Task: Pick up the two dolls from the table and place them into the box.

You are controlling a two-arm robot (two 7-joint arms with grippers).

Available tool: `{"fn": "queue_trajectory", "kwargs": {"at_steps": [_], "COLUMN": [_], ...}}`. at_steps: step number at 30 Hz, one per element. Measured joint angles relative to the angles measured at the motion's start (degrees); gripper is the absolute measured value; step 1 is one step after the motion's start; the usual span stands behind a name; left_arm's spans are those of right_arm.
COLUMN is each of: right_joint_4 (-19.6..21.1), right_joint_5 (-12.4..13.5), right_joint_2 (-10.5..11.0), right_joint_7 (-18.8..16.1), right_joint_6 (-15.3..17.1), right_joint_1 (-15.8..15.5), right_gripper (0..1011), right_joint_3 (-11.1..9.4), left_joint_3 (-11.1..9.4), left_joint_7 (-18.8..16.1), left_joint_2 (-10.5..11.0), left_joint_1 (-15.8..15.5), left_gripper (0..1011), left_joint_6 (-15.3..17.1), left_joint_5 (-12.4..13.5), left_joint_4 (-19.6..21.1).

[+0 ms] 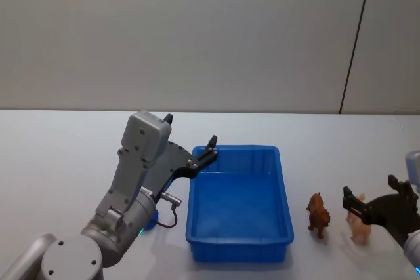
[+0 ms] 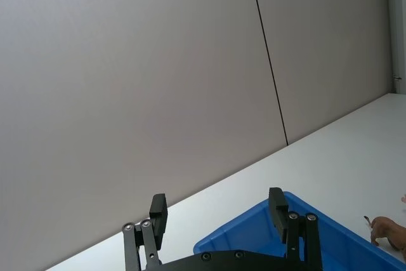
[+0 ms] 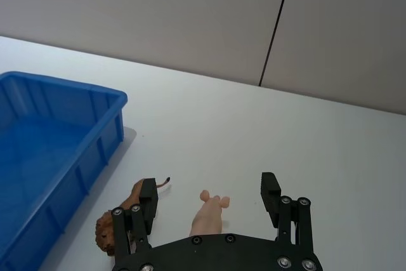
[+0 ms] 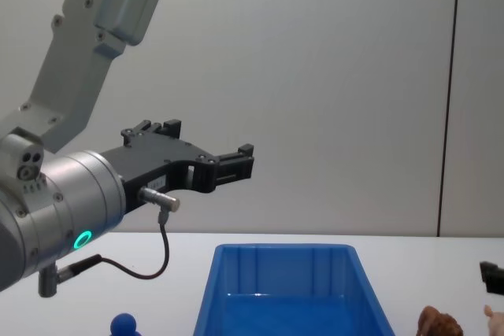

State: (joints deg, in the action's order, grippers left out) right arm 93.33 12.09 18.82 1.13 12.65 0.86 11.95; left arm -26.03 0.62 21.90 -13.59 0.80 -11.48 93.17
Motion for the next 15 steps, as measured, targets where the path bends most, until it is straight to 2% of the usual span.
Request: {"fn": "queue_trajectory", "kwargs": {"at_steps": [15], "right_joint_4": [-4.1], "right_joint_5": [-1.2], "right_joint_2": [-1.6], "right_joint_7": [0.4], "right_joint_6": [2.9], "right_joint_1": [1.8], "right_gripper": [1001], "right_joint_3": [0.4], "left_joint_3": [0.0], "left_joint_7": [0.0], "left_joint_2": [0.0], "left_joint_1": [0.0], "left_gripper": [1001], "left_joint_6": [0.0], "left_joint_5": [0.0], "left_joint_4": [0.0]}}
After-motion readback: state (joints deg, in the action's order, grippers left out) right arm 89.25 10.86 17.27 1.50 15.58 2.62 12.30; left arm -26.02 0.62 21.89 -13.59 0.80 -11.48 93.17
